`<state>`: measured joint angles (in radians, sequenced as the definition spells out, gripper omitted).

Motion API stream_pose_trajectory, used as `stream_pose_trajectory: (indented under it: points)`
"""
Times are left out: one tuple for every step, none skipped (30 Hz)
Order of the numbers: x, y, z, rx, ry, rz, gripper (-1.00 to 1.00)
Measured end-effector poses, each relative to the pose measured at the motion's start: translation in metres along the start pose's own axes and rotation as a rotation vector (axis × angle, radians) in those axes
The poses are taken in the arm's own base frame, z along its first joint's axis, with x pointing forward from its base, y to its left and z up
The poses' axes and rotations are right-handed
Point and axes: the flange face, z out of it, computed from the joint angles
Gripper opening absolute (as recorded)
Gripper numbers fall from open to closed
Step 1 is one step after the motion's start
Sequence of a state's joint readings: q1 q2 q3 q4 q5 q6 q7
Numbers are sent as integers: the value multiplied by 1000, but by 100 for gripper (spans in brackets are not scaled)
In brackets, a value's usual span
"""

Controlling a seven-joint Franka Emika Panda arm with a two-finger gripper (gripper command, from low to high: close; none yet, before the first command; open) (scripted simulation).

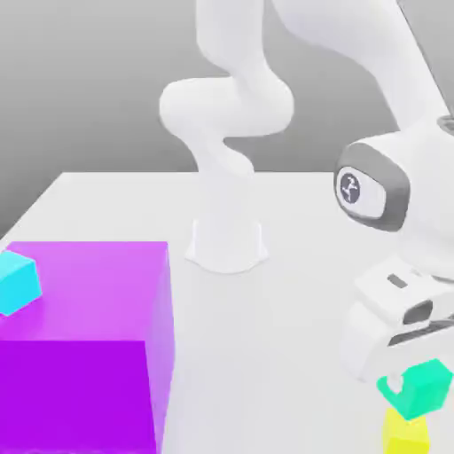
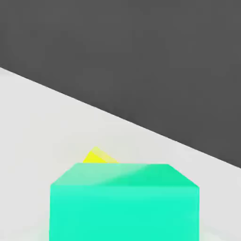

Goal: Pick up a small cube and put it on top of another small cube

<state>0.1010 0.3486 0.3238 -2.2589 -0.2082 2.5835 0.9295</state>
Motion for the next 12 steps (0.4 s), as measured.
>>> stream_pose_trajectory:
  points:
    - [-1, 0, 15, 0, -1, -4, -100]
    - [-2, 0, 26, -1, -2, -5, 100]
    - [-2, 0, 26, -1, -2, -5, 100]
    - [-2, 0, 26, -1, -2, -5, 100]
    - [-2, 0, 26, -1, -2, -5, 100]
    - [-2, 0, 26, -1, -2, -5, 100]
    - [-2, 0, 26, -1, -2, -5, 100]
    - [-3, 0, 31, -1, -2, -6, 100]
    - [-3, -1, 26, -1, -2, -6, 100]
    - [-2, -1, 16, -1, -2, -6, 100]
    - [-2, -1, 2, -1, -2, -6, 100]
    - [-2, -1, -12, -1, -1, -6, 100]
